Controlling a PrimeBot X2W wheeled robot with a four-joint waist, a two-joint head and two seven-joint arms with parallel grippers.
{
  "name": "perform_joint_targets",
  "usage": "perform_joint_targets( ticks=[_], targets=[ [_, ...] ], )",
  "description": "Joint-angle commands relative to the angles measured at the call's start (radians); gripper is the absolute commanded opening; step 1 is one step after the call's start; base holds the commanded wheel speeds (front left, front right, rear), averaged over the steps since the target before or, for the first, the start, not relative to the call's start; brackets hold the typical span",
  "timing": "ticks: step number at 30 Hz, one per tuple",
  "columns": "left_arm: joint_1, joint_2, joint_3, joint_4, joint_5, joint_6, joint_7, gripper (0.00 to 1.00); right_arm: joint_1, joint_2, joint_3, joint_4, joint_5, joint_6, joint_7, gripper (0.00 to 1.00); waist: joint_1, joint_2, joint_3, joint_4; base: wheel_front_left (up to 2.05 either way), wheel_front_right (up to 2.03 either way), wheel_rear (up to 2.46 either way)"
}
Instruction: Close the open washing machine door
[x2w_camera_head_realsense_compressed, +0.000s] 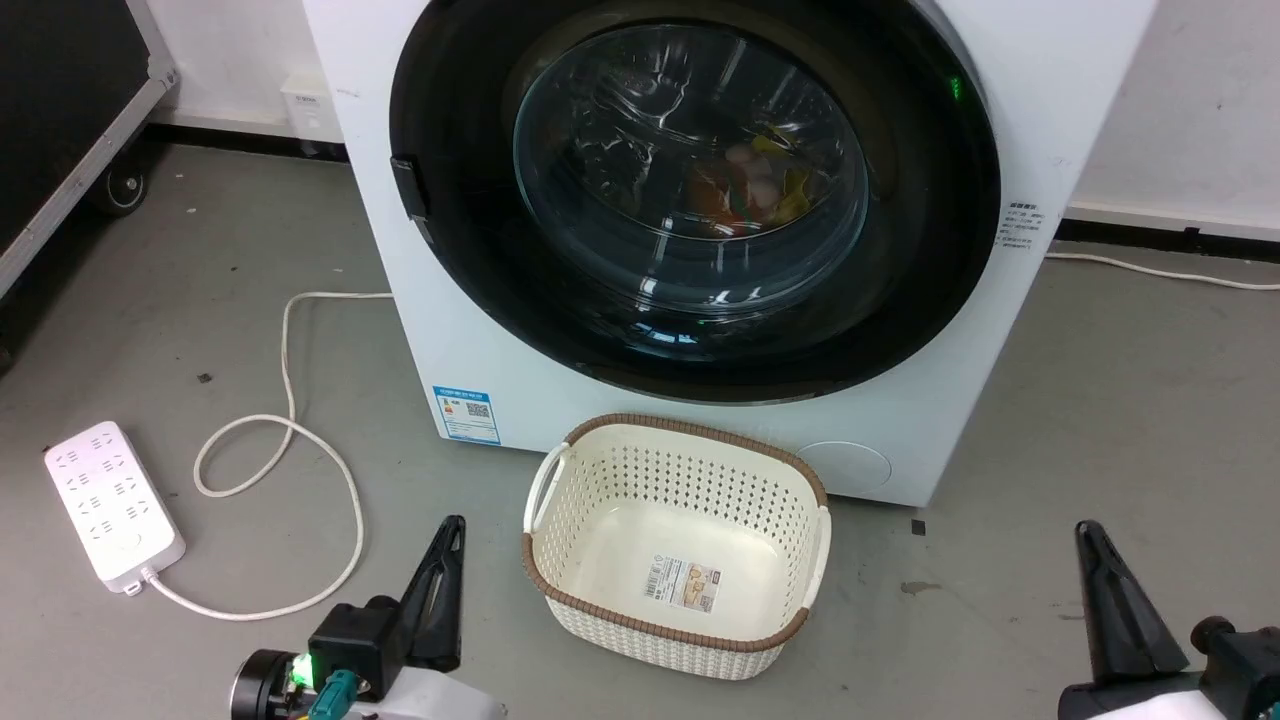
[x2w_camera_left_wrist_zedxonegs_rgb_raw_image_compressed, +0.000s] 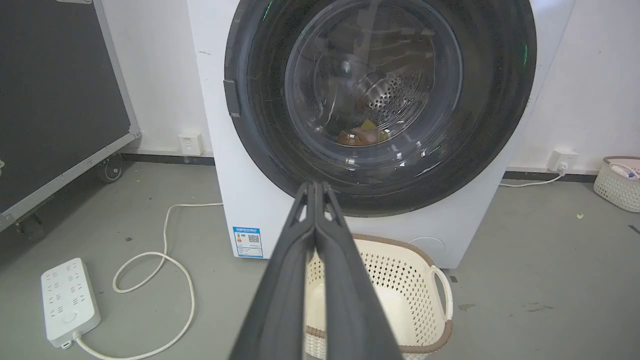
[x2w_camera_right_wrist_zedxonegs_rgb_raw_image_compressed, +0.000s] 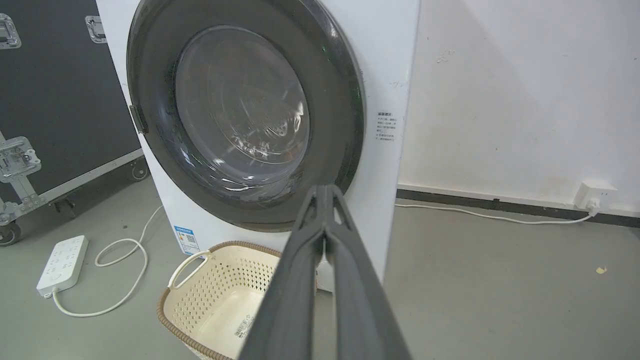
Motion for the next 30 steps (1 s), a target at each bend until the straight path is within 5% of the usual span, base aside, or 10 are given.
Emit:
perform_joint_targets(
  ticks=[1, 30],
  targets=[
    [0.0, 0.0, 0.003, -0.003, 0.002, 0.0, 0.005, 0.0, -0.002, 0.0, 0.002, -0.001, -0.001, 0.0, 0.005, 0.0, 0.0, -0.0001, 0.0, -0.001, 0.0, 0.0, 0.0],
    [0.005, -0.008, 0.036, -0.044, 0.032, 0.006, 0.064, 0.0, -0.021, 0.001, 0.032, -0.011, -0.02, 0.0, 0.064, 0.0, 0.0, -0.0001, 0.005, -0.009, 0.0, 0.0, 0.0]
  ],
)
